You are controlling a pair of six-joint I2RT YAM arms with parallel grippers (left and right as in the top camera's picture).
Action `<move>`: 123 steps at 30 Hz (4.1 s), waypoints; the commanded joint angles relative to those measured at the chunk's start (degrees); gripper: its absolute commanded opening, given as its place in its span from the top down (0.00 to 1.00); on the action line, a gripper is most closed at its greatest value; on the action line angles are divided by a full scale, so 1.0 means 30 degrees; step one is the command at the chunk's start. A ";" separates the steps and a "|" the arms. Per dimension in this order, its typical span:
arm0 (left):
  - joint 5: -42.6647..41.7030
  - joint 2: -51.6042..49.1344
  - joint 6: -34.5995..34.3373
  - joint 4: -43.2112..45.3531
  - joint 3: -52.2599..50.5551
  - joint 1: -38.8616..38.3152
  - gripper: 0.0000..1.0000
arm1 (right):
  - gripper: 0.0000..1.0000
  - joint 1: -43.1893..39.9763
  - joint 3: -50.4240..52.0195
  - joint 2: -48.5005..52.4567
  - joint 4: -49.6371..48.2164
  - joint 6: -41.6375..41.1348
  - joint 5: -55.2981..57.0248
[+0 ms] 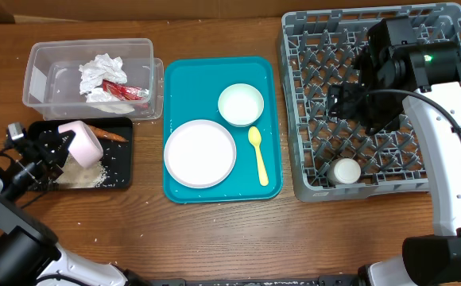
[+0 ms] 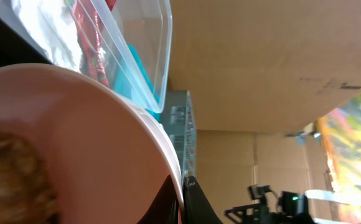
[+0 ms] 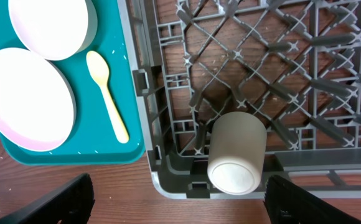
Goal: Sort waste into correct bins and load items into the dishwasher
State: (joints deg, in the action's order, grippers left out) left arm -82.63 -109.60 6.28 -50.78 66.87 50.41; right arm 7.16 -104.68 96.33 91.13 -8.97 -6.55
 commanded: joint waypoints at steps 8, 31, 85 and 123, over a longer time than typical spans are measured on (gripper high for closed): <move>-0.2659 -0.0182 -0.2113 0.0546 -0.0124 -0.1056 0.96 | 0.08 -0.0051 -0.0342 -0.0357 -0.0255 0.0146 0.0313; 2.0444 0.4386 -0.0911 0.2696 0.7410 -1.7901 0.96 | 0.07 -0.0051 -0.0342 -0.0357 -0.0248 0.0131 0.0299; 2.2170 -0.1617 -0.1807 -1.5351 1.7172 -2.3219 0.48 | 0.07 -0.0051 -0.0342 -0.0357 -0.0255 0.0138 0.0299; 2.8392 1.0156 -0.7832 -0.7176 0.2827 -1.7282 0.07 | 0.25 0.8750 0.3526 0.2608 -0.8888 -0.5887 -0.1443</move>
State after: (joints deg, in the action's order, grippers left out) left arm 3.66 -79.29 -22.33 -73.60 75.57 -7.35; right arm 31.59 -96.07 100.92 66.15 -21.19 -12.99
